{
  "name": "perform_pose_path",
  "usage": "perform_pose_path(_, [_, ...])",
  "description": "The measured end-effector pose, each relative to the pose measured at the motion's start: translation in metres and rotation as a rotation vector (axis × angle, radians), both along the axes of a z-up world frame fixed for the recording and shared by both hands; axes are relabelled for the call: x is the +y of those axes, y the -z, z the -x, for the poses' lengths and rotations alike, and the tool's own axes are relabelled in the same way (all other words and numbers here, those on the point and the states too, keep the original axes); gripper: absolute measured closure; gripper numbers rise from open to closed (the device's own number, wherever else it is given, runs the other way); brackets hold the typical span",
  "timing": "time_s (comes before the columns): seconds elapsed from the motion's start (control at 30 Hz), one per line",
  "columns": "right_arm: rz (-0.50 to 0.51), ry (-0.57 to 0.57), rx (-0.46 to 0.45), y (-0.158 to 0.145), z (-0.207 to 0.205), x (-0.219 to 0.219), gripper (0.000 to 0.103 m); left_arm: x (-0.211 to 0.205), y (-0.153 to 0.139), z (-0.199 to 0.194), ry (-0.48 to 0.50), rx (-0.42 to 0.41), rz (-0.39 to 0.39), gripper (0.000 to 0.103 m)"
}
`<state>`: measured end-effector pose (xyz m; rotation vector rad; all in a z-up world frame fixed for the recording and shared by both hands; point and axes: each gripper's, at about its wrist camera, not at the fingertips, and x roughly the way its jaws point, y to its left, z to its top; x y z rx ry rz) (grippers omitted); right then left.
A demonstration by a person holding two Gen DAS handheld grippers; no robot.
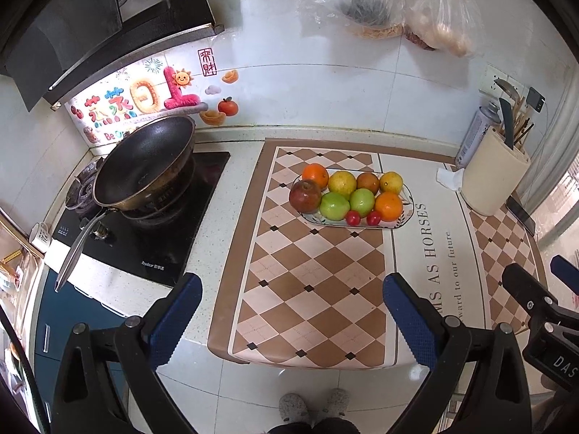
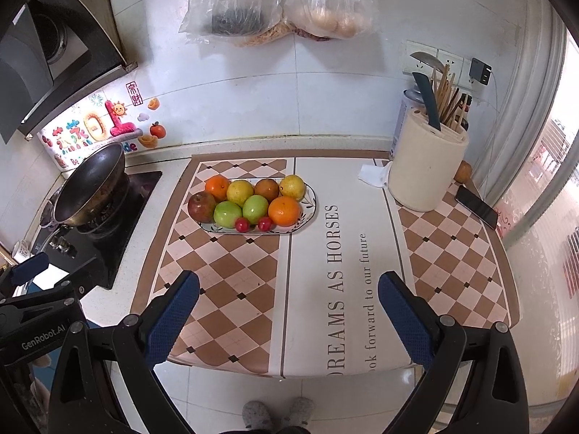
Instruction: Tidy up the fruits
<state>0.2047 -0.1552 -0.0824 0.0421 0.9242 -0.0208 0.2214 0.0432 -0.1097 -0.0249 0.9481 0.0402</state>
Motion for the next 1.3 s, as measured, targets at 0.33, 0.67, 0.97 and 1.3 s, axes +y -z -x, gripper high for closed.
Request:
perform_pose_path(0.33, [0.005, -0.006, -0.001, -0.002, -0.004, 0.0, 0.002, 0.001, -0.002, 0.0, -0.016, -0.017, -0.005, 0.001])
perform_pose_path(0.67, [0.008, -0.013, 0.0, -0.003, -0.001, -0.002, 0.002, 0.0, -0.004, 0.004, -0.013, -0.02, -0.003, 0.001])
perform_pose_path(0.97, [0.01, -0.016, -0.013, -0.007, 0.003, -0.003, 0.002, -0.002, -0.006, 0.005, -0.008, -0.027, -0.006, 0.001])
perform_pose_path(1.3, [0.01, -0.014, -0.014, -0.01, 0.005, -0.003, 0.002, -0.003, -0.007, 0.009, -0.006, -0.03, -0.006, 0.001])
